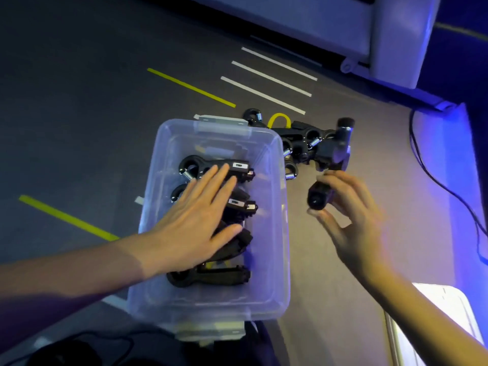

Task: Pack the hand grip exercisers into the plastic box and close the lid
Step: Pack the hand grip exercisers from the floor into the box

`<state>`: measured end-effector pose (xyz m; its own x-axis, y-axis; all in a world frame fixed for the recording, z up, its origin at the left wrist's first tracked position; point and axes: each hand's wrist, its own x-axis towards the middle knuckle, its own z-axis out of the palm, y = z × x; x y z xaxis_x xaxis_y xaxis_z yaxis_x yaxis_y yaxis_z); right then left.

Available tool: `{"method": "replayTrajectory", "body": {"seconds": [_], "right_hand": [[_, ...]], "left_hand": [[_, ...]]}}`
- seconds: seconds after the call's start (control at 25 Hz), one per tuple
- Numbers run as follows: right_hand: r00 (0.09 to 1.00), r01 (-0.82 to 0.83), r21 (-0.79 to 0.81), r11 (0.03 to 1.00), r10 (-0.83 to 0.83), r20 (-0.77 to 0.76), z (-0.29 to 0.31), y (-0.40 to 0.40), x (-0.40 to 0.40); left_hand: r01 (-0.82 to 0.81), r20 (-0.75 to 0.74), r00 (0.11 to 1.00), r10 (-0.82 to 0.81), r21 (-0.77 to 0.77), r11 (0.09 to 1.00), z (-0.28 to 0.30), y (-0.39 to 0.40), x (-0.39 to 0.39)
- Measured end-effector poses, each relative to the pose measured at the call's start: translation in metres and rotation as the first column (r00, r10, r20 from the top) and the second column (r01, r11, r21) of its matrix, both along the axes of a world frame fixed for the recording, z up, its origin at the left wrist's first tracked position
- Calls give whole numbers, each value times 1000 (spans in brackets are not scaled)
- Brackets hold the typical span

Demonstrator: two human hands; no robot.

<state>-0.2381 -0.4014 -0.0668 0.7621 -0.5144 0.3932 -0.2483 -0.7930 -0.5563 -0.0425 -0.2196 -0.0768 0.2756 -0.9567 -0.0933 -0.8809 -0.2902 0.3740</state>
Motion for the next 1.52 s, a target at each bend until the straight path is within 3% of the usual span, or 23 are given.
{"method": "replayTrajectory", "body": {"seconds": [0.2,0.44,0.52,0.64,0.84,0.92,1.08,1.2,1.4,1.52], "right_hand": [[945,-304,-136,943,281,-167,3,66,23],[819,-475,-227,850,332,-468,-29,113,42],[747,-504,-144,852,346,-568,-34,118,53],[620,-412,44,910,315,-719,-45,121,64],[803,-95,414,905,316,-506,-57,127,62],[858,0,430,903,221,-464,-60,129,64],[879,125,416,901,95,-468,-59,135,78],[907,313,607,731,-41,-418,-61,136,89],[957,249,870,425,28,-287,-61,135,93],[953,198,887,418,130,-274,-53,133,90]], "left_hand": [[-50,77,996,47,34,998,3,61,12],[-86,65,994,83,51,995,7,96,5],[-72,106,992,64,80,994,2,100,2],[-29,196,981,9,98,995,-9,105,2],[-4,220,975,-18,97,995,-17,112,8],[-1,230,973,-19,85,996,-19,111,8],[3,249,968,-28,101,995,-23,112,9],[-12,240,971,-12,97,995,-21,108,9],[-34,199,980,12,106,994,-19,106,7],[-36,200,980,10,130,991,-20,106,8]]}}
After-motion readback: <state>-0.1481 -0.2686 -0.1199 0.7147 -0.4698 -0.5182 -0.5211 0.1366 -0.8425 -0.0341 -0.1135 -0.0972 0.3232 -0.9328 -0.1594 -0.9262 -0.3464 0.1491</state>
